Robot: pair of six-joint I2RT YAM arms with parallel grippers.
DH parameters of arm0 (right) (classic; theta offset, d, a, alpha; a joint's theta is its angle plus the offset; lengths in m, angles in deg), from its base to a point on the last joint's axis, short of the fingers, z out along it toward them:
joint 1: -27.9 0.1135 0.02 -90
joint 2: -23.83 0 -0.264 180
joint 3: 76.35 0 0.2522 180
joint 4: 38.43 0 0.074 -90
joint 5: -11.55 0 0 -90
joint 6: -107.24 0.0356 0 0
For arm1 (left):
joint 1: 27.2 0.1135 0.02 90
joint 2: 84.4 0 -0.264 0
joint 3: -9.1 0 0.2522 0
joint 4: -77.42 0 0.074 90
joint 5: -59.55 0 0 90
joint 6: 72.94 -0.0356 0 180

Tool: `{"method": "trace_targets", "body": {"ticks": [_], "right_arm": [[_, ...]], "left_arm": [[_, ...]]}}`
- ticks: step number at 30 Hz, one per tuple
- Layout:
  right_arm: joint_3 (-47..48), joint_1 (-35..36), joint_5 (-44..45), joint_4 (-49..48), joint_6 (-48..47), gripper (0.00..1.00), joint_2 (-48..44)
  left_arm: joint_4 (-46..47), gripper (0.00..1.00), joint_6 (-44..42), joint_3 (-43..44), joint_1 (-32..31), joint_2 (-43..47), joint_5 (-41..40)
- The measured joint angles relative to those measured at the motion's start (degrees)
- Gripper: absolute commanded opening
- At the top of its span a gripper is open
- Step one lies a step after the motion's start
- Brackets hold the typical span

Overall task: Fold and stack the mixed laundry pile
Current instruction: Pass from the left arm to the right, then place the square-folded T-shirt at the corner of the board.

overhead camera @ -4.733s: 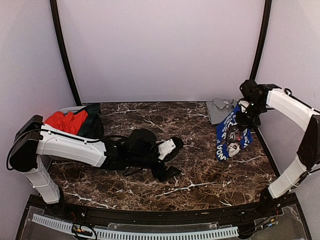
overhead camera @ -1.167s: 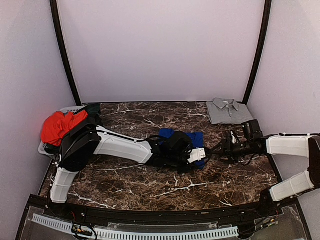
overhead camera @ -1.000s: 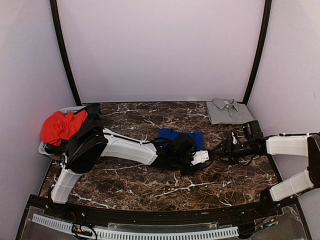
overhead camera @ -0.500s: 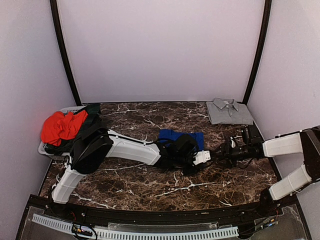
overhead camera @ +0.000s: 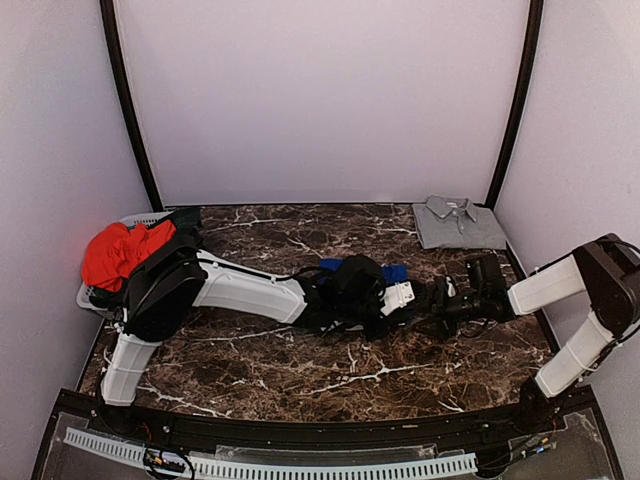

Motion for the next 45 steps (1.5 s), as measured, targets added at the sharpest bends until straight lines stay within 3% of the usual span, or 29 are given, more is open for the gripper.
{"method": "trace_targets", "body": {"ticks": [8, 16, 20, 25, 30, 32, 35, 37, 40, 45], "right_arm": [[2.1, 2.2, 3.3, -5.9, 5.9, 0.64, 3.9], [5.4, 5.6, 6.6, -19.7, 13.5, 0.49, 14.2], [8.8, 6.0, 4.8, -24.9, 15.7, 0.38, 19.8], [9.5, 6.1, 4.0, -25.2, 16.7, 0.16, 21.6], [14.6, 6.0, 5.0, -13.5, 11.5, 0.01, 21.2], [19.0, 6.3, 6.4, -5.3, 7.8, 0.00, 21.0], [26.3, 6.6, 9.5, 6.0, 1.0, 0.00, 20.9], [32.1, 6.3, 12.8, 13.8, -4.2, 0.00, 21.0], [41.4, 5.4, 16.6, 23.8, -11.8, 0.00, 21.9], [60.0, 3.2, 21.7, 38.0, -25.0, 0.00, 29.5]], "left_arm": [[1.8, 0.00, 0.9, -1.1, 0.1, 1.5, 0.1], [3.6, 0.00, 2.3, -1.9, 0.4, 1.5, 0.5], [4.0, 0.00, 2.4, -2.7, 0.5, 1.6, 0.4], [4.3, 0.00, 2.3, -4.7, 0.9, 2.3, 0.5], [5.2, 0.00, 2.2, -5.4, 1.1, 2.5, 0.2], [5.6, 0.11, 2.0, -5.6, 1.6, 2.5, -0.2], [6.2, 0.40, 1.5, -5.6, 2.2, 2.6, -1.2], [5.8, 0.51, 1.9, -5.6, 2.3, 2.8, -2.2], [5.0, 0.60, 2.9, -6.0, 2.0, 3.9, -4.4], [5.1, 0.65, 5.1, -11.2, 2.0, 10.0, -8.5]]}}
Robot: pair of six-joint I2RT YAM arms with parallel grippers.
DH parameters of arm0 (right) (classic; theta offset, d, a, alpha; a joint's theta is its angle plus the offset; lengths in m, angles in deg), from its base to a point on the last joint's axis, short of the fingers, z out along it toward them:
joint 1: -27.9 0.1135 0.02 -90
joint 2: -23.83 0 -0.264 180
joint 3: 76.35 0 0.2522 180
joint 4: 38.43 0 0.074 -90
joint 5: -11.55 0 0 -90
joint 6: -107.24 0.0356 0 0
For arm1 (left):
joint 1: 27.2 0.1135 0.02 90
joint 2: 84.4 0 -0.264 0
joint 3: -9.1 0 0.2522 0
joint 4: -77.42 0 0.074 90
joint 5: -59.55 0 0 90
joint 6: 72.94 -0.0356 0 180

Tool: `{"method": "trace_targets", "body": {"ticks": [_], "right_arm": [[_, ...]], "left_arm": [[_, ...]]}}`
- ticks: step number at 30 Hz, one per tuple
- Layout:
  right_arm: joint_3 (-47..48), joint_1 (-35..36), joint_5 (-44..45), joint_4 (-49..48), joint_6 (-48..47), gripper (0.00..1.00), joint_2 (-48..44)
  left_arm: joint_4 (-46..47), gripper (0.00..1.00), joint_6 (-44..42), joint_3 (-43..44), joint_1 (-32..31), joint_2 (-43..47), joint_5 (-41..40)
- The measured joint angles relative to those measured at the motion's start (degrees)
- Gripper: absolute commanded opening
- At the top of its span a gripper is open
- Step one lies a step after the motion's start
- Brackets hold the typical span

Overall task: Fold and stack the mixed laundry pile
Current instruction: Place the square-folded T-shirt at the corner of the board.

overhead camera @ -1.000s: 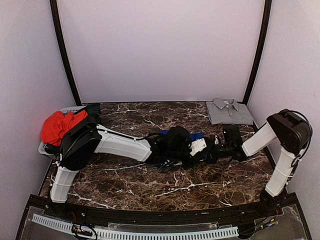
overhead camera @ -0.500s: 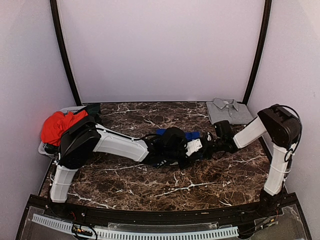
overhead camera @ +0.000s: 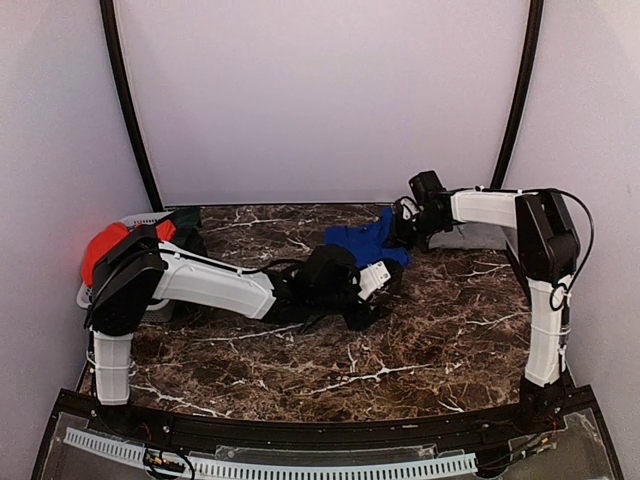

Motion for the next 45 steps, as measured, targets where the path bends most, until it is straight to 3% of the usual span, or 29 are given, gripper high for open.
{"method": "trace_targets", "body": {"ticks": [4, 6, 7, 9, 19, 45], "right_arm": [[13.3, -1.9, 4.5, 9.3, -8.8, 0.00, 7.0], [19.1, -2.9, 7.0, 13.5, -12.5, 0.00, 9.7], [21.6, -3.4, 8.0, 15.5, -14.1, 0.00, 10.8], [26.2, -4.3, 10.4, 18.9, -17.0, 0.00, 12.5], [39.1, -7.6, 21.7, 28.1, -27.1, 0.00, 15.9], [50.9, -13.4, 26.3, 33.5, -33.2, 0.00, 15.8]], "left_arm": [[-0.1, 0.67, 2.4, -4.2, 0.0, 5.0, -2.8], [-0.3, 0.82, 4.1, -5.9, 0.0, 6.9, -3.5], [-0.7, 0.95, 5.1, -6.8, 0.0, 7.8, -3.7], [-1.8, 0.98, 6.8, -8.6, 0.0, 9.4, -3.2], [-4.7, 0.99, 13.4, -14.2, 0.0, 11.2, 3.7], [-6.0, 0.99, 14.1, -14.6, 0.0, 11.3, 5.6]]}}
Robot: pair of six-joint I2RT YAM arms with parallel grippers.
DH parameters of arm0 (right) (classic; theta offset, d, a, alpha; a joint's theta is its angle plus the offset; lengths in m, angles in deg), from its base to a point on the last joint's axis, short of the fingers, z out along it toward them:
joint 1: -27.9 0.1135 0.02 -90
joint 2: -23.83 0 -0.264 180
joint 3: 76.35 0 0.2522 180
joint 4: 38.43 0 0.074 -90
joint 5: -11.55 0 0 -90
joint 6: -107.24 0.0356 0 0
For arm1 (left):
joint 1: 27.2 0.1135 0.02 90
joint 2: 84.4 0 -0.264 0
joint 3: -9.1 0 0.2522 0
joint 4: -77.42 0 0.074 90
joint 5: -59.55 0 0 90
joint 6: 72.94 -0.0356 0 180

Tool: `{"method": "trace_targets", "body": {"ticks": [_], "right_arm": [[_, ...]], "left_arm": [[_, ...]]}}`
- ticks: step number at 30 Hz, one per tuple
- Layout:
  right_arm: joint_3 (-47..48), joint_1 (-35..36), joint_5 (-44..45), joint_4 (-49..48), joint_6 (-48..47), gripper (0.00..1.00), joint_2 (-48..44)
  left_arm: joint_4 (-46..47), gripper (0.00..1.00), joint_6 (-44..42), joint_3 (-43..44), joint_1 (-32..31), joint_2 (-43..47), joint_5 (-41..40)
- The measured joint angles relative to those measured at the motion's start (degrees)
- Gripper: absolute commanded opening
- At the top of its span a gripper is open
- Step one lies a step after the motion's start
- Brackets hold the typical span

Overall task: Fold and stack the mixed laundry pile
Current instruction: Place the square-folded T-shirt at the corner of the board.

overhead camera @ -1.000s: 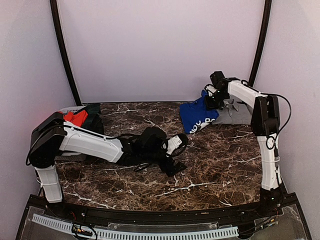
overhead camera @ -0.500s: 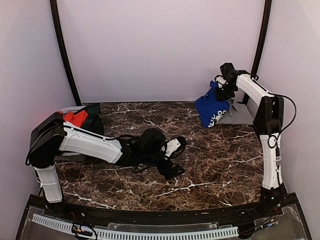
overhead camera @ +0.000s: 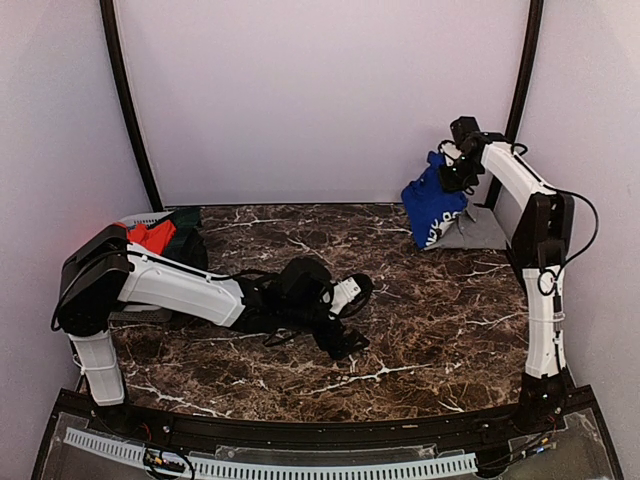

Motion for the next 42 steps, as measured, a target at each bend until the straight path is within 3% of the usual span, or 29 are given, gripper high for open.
{"method": "trace_targets", "body": {"ticks": [30, 34, 35, 42], "right_arm": [[-9.6, -9.9, 1.0, -11.0, -1.4, 0.00, 3.4], [-11.1, -10.8, 2.1, -13.2, -1.1, 0.43, 4.8], [-11.1, -10.9, 2.8, -13.7, -1.1, 0.49, 5.3], [-10.4, -11.5, 6.1, -14.4, -0.5, 0.68, 6.6]], "left_arm": [[-2.1, 0.99, 0.4, 1.3, 0.0, -0.7, 0.0], [-2.5, 0.99, 1.0, 1.4, 0.0, -1.0, 0.0], [-2.6, 0.99, 1.2, 1.4, 0.0, -1.0, 0.0], [-3.0, 0.99, 2.8, 1.4, 0.0, -1.0, 0.0]]}}
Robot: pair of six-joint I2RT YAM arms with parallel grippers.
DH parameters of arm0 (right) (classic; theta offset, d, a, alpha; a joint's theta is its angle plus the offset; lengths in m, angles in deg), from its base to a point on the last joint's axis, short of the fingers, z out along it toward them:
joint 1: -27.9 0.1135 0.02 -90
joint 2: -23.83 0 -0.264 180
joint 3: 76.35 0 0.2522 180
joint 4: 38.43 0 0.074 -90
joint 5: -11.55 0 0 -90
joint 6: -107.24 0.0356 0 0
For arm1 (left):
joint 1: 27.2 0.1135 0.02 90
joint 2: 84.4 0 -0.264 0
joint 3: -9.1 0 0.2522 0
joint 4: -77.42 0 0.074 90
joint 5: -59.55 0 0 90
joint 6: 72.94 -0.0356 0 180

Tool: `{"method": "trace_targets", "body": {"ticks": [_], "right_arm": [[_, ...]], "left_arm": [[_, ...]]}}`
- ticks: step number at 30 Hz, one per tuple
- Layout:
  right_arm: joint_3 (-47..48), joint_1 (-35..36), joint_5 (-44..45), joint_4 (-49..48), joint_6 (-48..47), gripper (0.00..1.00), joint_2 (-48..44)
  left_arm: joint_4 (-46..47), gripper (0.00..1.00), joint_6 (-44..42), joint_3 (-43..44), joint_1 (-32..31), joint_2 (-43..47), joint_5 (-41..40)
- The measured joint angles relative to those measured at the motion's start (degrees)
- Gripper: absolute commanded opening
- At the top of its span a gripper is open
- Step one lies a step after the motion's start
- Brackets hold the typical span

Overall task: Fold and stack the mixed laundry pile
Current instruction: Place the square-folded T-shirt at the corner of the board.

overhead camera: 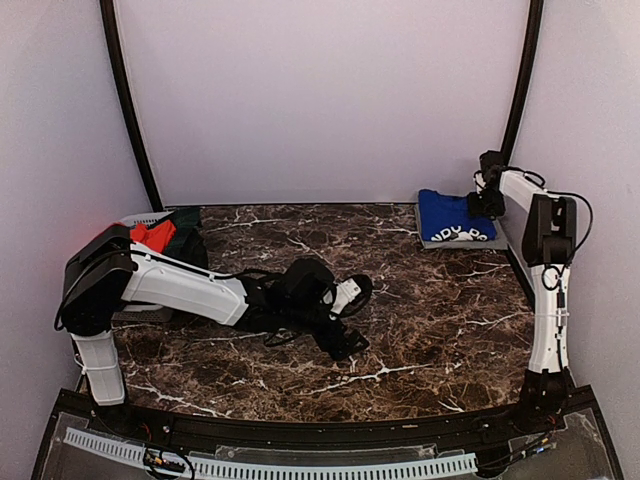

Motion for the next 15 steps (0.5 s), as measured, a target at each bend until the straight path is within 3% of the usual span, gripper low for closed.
{"method": "trace_targets", "body": {"ticks": [3, 9, 15], "right_arm": [[0.9, -0.1, 1.9, -0.5, 0.2, 0.74, 0.0], [1.3, -1.1, 4.6, -0.5, 0.9, 0.76, -1.0], [-1.3, -2.3, -1.3, -0.6, 2.5, 0.84, -7.2]], "left_arm": [[0.0, 0.99, 0.7, 0.0, 0.1, 0.0, -0.2], [-0.4, 0.99, 1.7, 0.0, 1.0, 0.1, -0.8], [-0.8, 0.99, 3.9, -0.6, 2.8, 2.1, -1.4]]}}
